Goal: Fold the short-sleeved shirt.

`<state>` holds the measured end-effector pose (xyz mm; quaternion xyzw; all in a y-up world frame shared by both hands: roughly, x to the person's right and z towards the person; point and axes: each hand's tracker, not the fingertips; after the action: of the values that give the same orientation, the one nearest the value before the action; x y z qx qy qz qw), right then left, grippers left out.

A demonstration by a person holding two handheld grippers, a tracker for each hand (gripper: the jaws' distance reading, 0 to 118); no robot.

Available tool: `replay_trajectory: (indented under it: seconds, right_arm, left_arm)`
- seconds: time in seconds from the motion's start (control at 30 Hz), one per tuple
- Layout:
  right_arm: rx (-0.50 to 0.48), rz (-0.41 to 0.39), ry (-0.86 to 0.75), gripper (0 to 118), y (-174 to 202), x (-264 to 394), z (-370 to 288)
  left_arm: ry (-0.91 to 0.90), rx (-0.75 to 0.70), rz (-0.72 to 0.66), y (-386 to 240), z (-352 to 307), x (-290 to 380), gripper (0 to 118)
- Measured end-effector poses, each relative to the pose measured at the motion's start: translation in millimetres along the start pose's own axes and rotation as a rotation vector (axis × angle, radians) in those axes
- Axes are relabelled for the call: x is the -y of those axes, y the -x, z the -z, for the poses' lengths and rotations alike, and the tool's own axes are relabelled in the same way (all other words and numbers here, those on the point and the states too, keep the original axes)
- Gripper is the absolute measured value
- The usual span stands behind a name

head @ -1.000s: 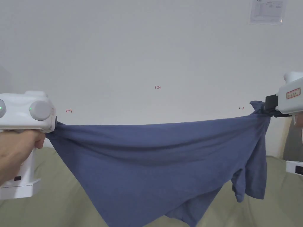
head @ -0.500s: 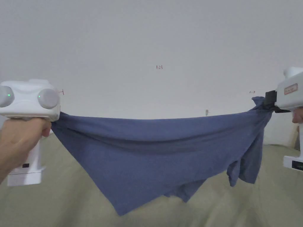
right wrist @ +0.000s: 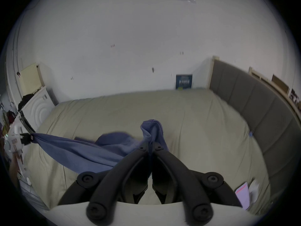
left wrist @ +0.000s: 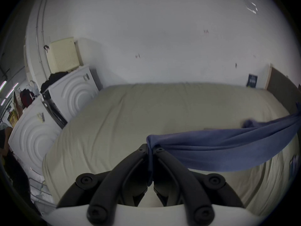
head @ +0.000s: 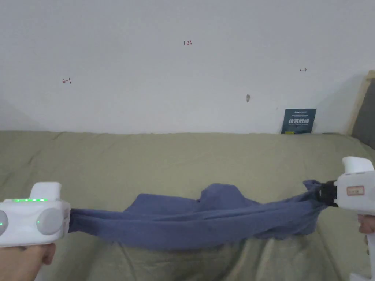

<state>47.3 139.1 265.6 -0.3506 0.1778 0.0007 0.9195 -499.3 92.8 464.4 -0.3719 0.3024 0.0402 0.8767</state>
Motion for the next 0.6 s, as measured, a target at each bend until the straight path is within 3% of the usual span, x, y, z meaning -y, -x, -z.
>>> replay_trajectory:
  seconds: [0.27, 0.6]
  right_arm:
    - [-0.002, 0.124, 0.128, 3, -25, 146, -46]
    - [-0.008, 0.207, 0.168, 3, -55, 209, -70]
  left_arm:
    - [0.091, 0.039, -0.065, 24, -52, 118, 2]
    - [0.17, 0.071, -0.049, 43, -78, 171, 2]
